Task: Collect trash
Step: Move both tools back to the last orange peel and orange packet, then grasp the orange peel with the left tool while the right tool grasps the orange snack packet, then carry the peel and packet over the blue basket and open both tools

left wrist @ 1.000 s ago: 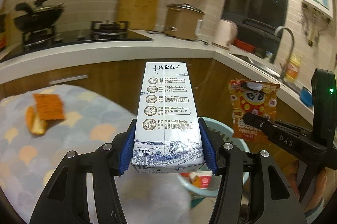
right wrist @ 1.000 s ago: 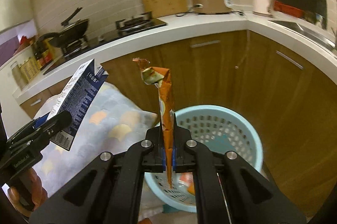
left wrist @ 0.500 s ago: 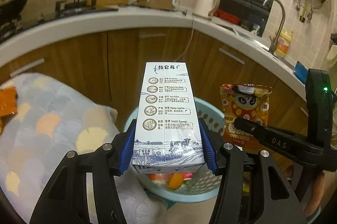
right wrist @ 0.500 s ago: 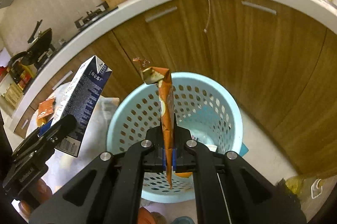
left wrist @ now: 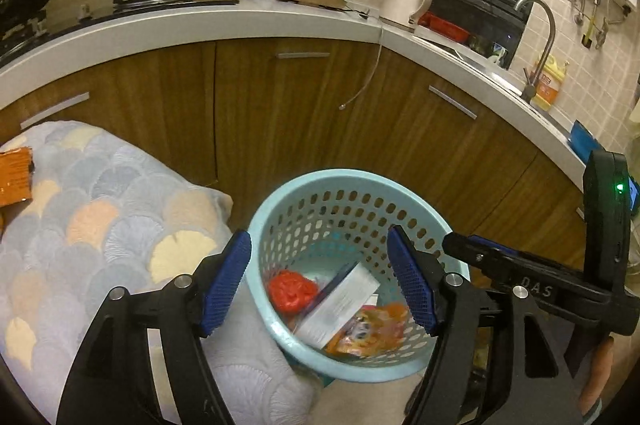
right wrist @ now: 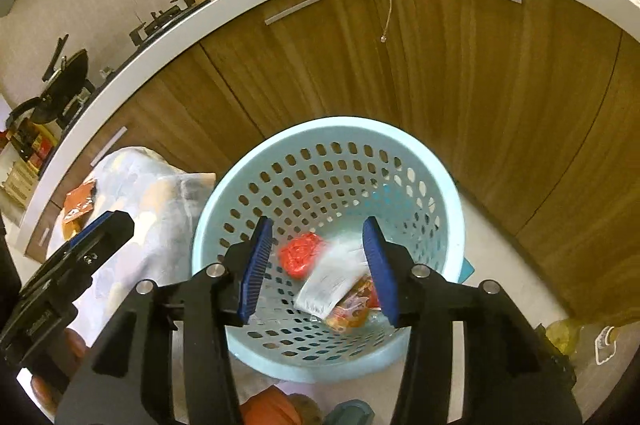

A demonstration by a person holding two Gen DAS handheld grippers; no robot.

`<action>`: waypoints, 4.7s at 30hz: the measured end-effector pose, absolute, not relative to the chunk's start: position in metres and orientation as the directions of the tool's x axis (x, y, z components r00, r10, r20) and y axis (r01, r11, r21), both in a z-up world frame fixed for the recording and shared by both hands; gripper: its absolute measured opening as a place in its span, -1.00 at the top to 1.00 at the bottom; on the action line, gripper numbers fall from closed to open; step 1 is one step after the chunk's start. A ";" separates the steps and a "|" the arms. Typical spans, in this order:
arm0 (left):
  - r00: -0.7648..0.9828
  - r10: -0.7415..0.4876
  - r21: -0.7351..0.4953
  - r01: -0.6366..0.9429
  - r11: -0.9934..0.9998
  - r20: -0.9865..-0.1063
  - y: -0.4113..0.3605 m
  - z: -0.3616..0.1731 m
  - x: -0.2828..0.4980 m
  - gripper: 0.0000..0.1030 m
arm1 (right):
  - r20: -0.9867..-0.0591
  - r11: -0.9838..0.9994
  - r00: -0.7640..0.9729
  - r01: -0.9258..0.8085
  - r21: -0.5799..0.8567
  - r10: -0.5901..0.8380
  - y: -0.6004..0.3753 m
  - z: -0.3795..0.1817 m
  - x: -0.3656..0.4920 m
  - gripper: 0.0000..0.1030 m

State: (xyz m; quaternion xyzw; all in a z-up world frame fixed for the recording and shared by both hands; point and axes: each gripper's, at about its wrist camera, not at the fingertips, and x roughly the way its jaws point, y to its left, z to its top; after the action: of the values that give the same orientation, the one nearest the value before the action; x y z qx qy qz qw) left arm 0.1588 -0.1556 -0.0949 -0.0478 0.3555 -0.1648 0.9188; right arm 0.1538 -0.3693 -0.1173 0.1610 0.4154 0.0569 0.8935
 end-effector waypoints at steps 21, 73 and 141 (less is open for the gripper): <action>0.847 -0.198 -0.195 0.114 0.974 -0.493 -0.051 -0.026 0.116 -0.30 | -0.656 0.946 0.683 -0.201 0.255 0.322 -0.269 -0.060 0.155 0.15; 0.702 -0.019 -0.289 -0.268 0.919 -0.712 0.171 -0.109 0.171 0.56 | -0.686 0.771 0.482 -0.608 0.186 0.545 0.047 -0.082 0.251 0.21; 0.858 0.001 -0.258 -0.155 0.954 -0.513 0.109 -0.032 0.092 0.81 | -0.588 0.854 0.673 -0.517 0.060 0.449 -0.074 -0.036 0.174 0.42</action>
State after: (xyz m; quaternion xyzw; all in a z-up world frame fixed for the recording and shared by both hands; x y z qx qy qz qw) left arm 0.0922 0.1085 -0.0322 -0.1464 0.2632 0.0409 0.9527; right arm 0.1738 -0.0744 -0.0364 -0.0558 0.3057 0.2644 0.9130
